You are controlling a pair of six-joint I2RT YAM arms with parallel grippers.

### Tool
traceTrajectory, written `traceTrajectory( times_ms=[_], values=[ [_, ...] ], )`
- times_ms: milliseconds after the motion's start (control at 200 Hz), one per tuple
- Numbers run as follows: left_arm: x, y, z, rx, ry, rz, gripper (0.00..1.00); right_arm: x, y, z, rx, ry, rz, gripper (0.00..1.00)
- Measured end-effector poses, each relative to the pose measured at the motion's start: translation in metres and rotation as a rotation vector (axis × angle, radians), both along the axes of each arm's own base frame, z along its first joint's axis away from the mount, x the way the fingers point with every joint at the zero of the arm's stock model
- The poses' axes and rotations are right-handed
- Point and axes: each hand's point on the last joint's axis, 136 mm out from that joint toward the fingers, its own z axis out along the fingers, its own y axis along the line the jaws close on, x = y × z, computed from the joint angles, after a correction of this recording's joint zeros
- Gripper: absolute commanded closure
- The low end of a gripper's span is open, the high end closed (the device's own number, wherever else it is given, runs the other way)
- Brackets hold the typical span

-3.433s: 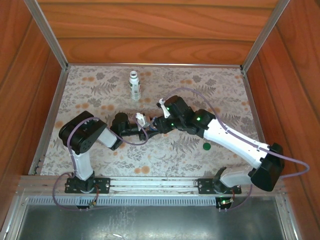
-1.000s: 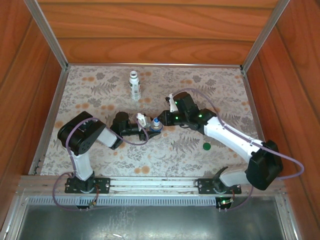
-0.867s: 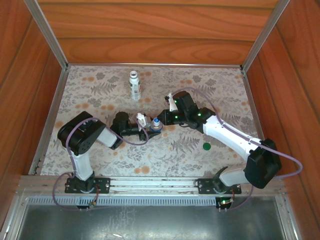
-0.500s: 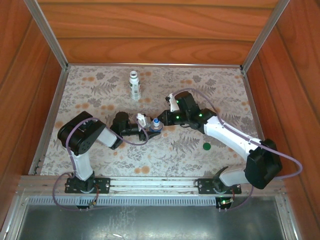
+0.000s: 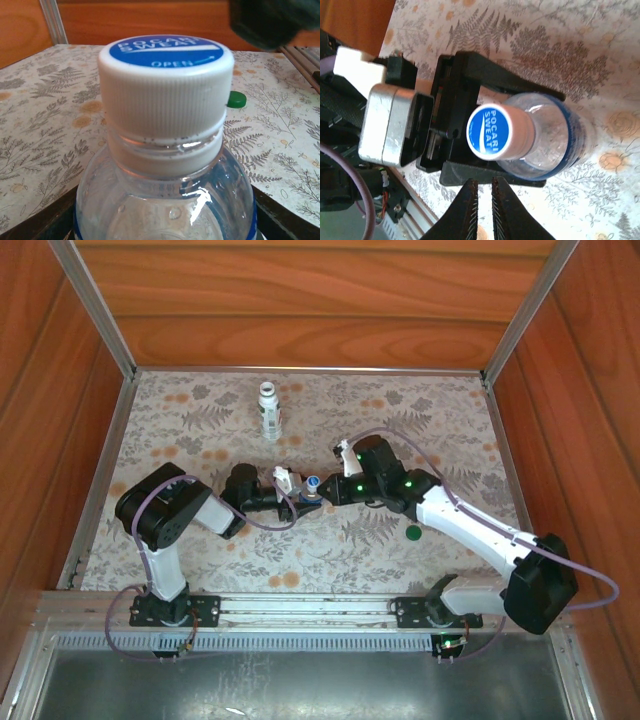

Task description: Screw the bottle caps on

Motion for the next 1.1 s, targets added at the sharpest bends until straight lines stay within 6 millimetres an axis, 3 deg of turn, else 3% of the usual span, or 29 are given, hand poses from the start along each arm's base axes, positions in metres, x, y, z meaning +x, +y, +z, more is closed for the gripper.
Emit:
traceTrajectory(
  times_ms=[190,375,635,759,874,969,1099],
  values=[
    [0.000,0.000,0.000,0.000,0.002,0.000,0.34,0.028,0.006,0.010,-0.004,-0.033,-0.020,0.77],
    [0.000,0.000,0.000,0.000,0.002,-0.001,0.34,0.039,0.009,-0.001,-0.026,-0.024,-0.016,0.81],
    [0.000,0.000,0.000,-0.002,0.004,-0.002,0.35,0.028,0.006,-0.004,0.003,-0.007,0.014,0.88],
    [0.000,0.000,0.001,-0.004,0.013,0.002,0.35,0.012,0.002,-0.007,0.048,0.024,0.037,0.92],
    [0.001,-0.001,0.001,-0.006,0.021,0.005,0.35,-0.007,0.000,-0.021,0.052,0.072,0.061,0.92],
    [0.001,-0.001,0.001,-0.006,0.022,0.005,0.35,-0.012,-0.004,-0.026,0.042,0.079,0.055,0.86],
    [0.001,-0.001,0.001,-0.006,0.022,0.005,0.35,-0.001,-0.006,-0.013,0.049,0.031,0.013,0.73]
  ],
)
